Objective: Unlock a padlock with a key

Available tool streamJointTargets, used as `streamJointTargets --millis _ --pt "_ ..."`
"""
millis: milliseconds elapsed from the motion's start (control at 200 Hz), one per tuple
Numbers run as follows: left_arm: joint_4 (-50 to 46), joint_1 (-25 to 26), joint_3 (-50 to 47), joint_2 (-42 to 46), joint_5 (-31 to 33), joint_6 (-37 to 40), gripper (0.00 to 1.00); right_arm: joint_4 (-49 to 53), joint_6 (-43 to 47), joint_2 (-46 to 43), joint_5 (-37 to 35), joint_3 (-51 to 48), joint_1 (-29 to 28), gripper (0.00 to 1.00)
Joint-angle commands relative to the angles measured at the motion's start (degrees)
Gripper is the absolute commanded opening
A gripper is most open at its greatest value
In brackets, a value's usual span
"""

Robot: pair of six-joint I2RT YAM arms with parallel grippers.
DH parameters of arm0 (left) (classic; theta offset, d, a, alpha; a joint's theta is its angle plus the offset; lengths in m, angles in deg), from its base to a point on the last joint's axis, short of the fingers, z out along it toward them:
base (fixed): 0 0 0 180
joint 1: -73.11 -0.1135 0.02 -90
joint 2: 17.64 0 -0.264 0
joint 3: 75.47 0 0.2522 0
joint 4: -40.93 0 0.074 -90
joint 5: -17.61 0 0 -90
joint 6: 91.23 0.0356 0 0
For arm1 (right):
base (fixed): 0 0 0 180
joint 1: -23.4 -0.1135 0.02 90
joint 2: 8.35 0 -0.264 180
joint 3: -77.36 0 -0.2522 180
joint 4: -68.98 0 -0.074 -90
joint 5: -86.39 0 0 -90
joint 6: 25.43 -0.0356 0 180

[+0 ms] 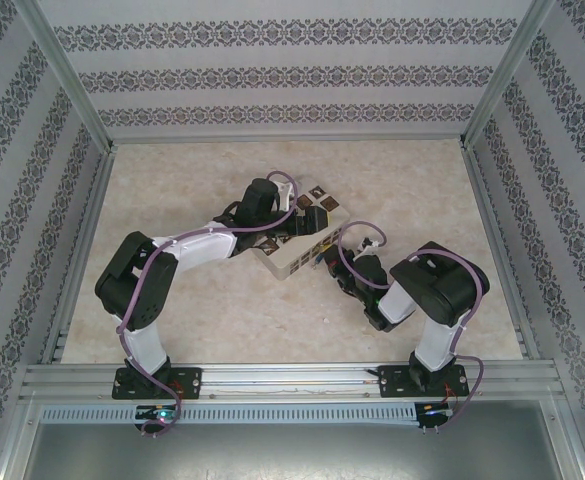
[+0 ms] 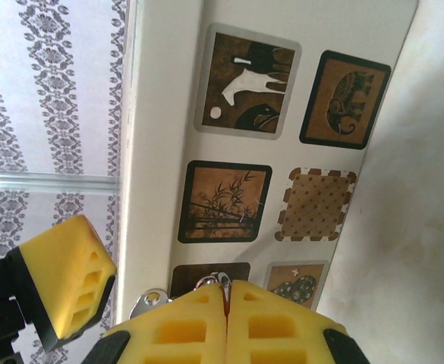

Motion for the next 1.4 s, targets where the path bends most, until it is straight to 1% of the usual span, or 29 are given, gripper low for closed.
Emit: streamJointTargets --millis 0,400,580,715,874,994,1199,1294,1394 --pt "-7.3 1.7 -3.2 -2.7 -1.9 -2.0 1.00 -1.1 -1.3 1.0 -6.9 1.2 0.4 0.00" --pt "-7.3 1.7 -2.9 -2.3 -1.8 -2.0 1.00 -1.0 -0.9 1.0 -9.6 1.1 0.5 0.00" --pt "-7.5 1.4 -2.8 -0.4 -1.8 -1.5 0.99 1.2 1.1 -3.2 -11.1 -1.1 0.7 0.00" --pt "-7.5 0.8 -3.0 2.1 -1.5 -1.0 1.00 5.4 4.0 -9.0 -11.5 -2.5 1.0 0.00" --pt "-6.9 -0.3 -4.1 7.1 -0.3 0.5 0.99 15.7 9.7 -19.4 -10.2 -2.8 1.9 0.00" --pt "-6.4 -1.9 -6.5 12.0 1.7 1.9 0.99 25.3 16.3 -30.2 -9.0 -2.2 2.2 0.00" --pt "-6.1 -5.1 -10.7 20.8 6.4 5.1 0.99 48.5 27.6 -49.1 -6.0 2.3 2.8 0.00" --pt "-6.2 -6.3 -12.6 24.4 8.1 7.0 0.99 55.2 29.9 -54.8 -3.0 3.4 3.8 0.00" --pt "-5.6 -7.4 -15.3 28.4 9.6 8.9 0.99 61.1 31.4 -58.5 1.0 4.5 4.4 0.00"
